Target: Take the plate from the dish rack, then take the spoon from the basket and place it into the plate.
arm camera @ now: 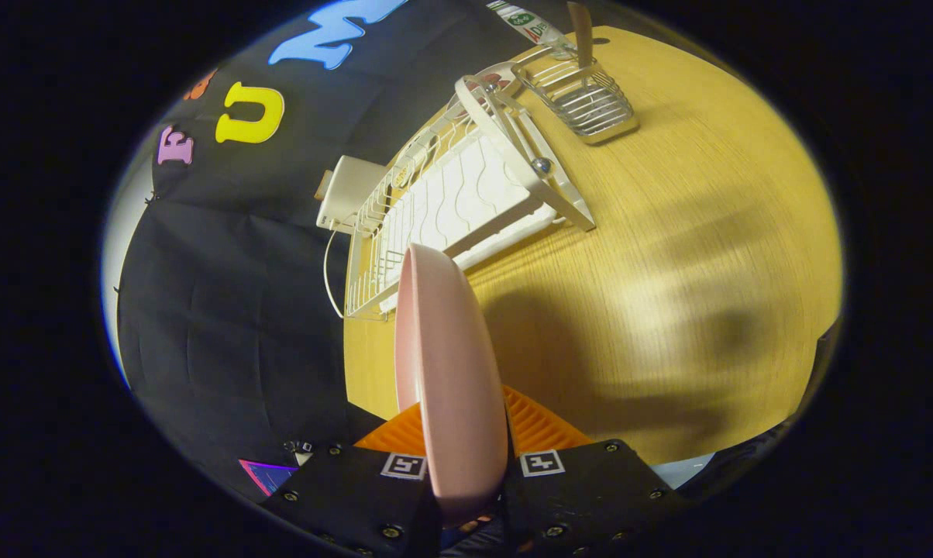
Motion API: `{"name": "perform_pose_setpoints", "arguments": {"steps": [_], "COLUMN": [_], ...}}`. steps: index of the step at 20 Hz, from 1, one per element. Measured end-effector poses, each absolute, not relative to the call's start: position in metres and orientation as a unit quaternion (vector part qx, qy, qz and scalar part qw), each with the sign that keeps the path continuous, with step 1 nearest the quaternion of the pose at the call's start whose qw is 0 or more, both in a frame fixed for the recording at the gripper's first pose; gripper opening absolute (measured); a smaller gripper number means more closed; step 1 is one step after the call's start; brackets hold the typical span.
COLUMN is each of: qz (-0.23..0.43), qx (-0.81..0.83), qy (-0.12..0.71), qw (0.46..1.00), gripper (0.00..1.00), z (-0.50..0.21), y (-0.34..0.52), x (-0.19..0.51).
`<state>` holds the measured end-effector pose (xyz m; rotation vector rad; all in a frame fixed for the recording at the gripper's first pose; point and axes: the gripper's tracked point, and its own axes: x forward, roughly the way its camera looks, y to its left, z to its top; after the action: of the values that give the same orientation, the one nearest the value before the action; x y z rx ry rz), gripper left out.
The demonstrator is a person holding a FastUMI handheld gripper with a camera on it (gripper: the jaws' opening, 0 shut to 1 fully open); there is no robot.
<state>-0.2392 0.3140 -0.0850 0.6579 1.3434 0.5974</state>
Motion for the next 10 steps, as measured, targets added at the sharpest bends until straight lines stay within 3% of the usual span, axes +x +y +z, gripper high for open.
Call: {"name": "perform_pose_setpoints", "arguments": {"steps": [10], "qz": [0.251], "qx": [0.295], "qy": [0.620], "qw": [0.682], "gripper": [0.29], "z": [-0.137], "y": [0.314], "x": [-0.241]}}
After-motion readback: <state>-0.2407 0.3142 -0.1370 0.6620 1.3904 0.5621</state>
